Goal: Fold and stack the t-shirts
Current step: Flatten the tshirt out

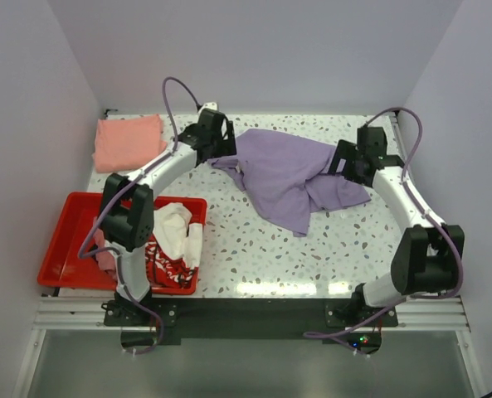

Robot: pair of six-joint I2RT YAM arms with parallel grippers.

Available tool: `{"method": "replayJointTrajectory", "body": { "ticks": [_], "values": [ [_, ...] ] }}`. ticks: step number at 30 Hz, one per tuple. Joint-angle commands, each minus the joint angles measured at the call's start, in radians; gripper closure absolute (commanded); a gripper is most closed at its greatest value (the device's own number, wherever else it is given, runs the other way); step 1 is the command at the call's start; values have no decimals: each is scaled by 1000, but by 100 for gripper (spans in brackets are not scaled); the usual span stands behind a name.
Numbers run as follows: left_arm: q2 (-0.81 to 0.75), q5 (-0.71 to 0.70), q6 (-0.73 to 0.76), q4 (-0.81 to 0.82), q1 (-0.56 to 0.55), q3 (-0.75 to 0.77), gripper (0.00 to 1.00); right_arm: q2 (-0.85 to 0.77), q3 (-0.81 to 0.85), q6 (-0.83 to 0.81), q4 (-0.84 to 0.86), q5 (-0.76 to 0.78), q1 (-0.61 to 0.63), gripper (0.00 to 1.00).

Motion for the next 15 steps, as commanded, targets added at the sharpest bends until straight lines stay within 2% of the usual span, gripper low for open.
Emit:
{"method": "replayJointTrajectory", "body": {
  "ticks": [1, 9, 15],
  "values": [
    [-73, -50, -48, -5, 1, -67, 0, -94, -79, 32, 5, -86, 55, 1],
    [-290, -56, -90, 63, 2, -325, 0, -237, -328, 115, -12, -90, 293, 3],
    [-367, -60, -104, 70, 2, -402, 0, -207, -426, 164, 49, -108, 363, 13]
  ]
}}
